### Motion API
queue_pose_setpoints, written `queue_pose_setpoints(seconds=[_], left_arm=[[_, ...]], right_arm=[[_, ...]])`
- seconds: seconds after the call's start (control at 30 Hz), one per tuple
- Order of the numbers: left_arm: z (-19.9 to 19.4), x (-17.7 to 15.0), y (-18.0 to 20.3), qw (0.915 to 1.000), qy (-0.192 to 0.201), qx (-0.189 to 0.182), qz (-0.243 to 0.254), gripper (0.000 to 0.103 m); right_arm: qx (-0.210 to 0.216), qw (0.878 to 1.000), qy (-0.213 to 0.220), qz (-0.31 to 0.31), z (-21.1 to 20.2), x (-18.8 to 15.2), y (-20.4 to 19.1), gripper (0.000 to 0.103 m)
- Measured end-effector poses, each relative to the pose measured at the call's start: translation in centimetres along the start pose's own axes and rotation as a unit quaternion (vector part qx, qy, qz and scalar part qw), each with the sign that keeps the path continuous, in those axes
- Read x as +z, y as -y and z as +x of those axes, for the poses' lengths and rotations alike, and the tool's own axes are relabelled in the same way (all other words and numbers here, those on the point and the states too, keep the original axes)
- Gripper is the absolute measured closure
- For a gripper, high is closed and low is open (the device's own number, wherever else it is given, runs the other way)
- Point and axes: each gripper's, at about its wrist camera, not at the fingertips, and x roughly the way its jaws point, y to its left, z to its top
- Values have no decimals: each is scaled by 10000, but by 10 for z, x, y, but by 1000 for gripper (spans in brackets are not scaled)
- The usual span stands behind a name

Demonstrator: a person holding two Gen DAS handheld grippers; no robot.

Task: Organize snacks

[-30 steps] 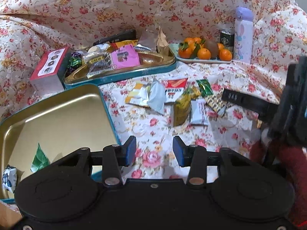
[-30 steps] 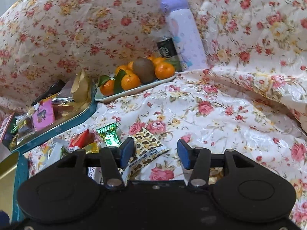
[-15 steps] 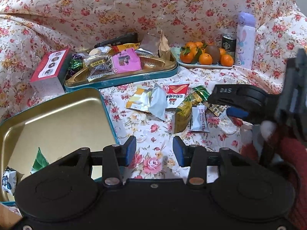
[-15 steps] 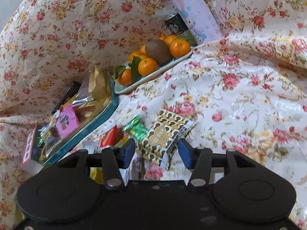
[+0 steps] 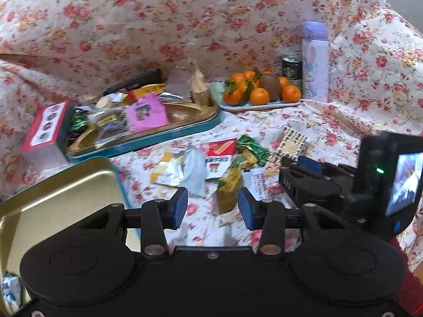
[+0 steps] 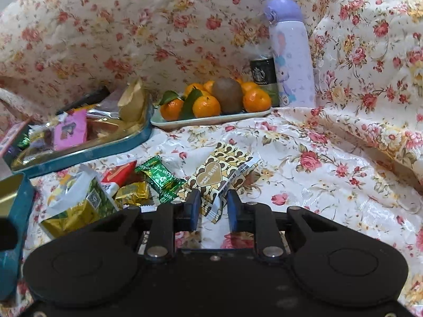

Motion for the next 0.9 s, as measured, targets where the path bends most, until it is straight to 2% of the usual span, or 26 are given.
queue_pose_setpoints(seconds=[0.2,0.37,0.5,0.57,0.63,0.77,0.83,0.9], left_arm=[[15,9,1,10000,-71,-26,30,52],[28,8,9,9992,-139,-207,321,52],[40,7,15,9986,-226,-111,460,52],[48,11,9,9988,-389,-235,193,52],[58,15,-4,9961,-689,-426,-344,53],[76,17,-36,9794,-1164,-757,-1467,53],[80,18,-47,9740,-1261,-662,-1764,53],[80,19,-53,9736,-1277,-460,-1836,55]], right_arm=[[516,9958,98,752,0,-3,26,80],[572,9960,110,677,1,-4,23,78],[652,9945,119,810,2,-4,26,78],[649,9946,122,803,2,-4,26,78],[645,9946,123,805,1,-4,27,78],[643,9946,126,800,1,-4,27,78],[641,9946,127,802,1,-5,26,78],[639,9947,130,795,1,-5,27,78]])
